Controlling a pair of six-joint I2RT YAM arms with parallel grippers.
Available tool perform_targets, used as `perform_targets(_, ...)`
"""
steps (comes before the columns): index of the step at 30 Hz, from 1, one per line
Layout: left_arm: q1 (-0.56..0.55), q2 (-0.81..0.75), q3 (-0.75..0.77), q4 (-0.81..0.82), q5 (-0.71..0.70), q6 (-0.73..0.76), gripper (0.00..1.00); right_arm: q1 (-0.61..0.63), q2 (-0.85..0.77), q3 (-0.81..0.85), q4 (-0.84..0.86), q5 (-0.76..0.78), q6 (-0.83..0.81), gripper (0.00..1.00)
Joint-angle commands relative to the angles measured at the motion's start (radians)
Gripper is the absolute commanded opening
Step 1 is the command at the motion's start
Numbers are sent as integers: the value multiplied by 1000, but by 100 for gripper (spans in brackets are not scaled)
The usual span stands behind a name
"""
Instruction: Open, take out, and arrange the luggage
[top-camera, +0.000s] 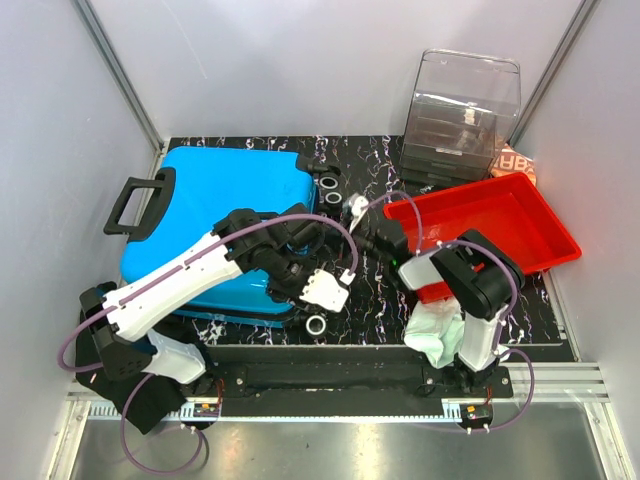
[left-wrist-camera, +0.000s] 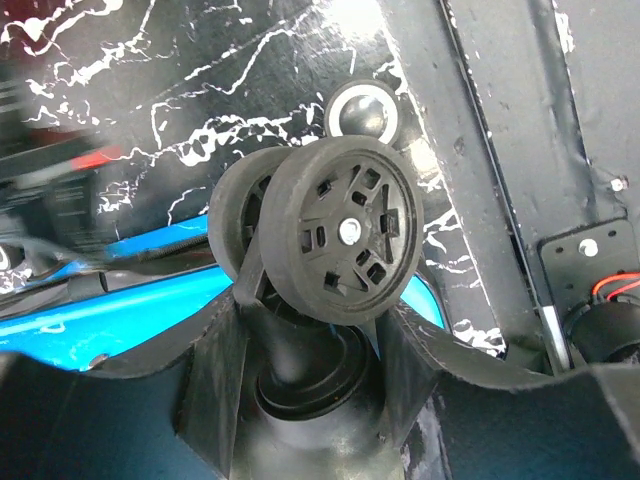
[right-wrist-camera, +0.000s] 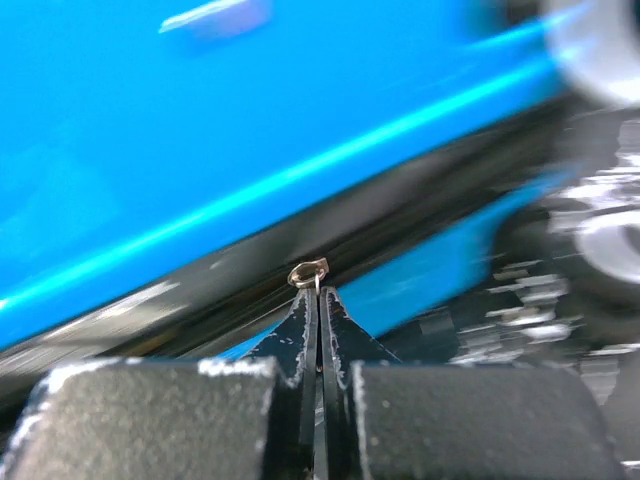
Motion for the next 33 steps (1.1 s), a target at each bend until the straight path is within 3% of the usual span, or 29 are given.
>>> perform_targets(1, -29, -91, 12, -192, 116, 100, 0, -151, 58, 216, -18, 148, 14, 0)
perform_targets(9, -30, -122, -27, -178, 123, 106, 0, -249, 133, 378, -81, 41, -35, 0)
perform_targets(15, -32, -157, -67, -189, 115, 114, 0, -361, 237, 481, 12, -71, 92, 0)
perform_targets(23, -41, -168, -81, -186, 86, 140, 0, -386, 351, 705, -41, -349, 103, 0)
perform_targets(33, -47, -186, -101, -181, 89, 164, 0, -386, 458, 949, -243, -345, 118, 0)
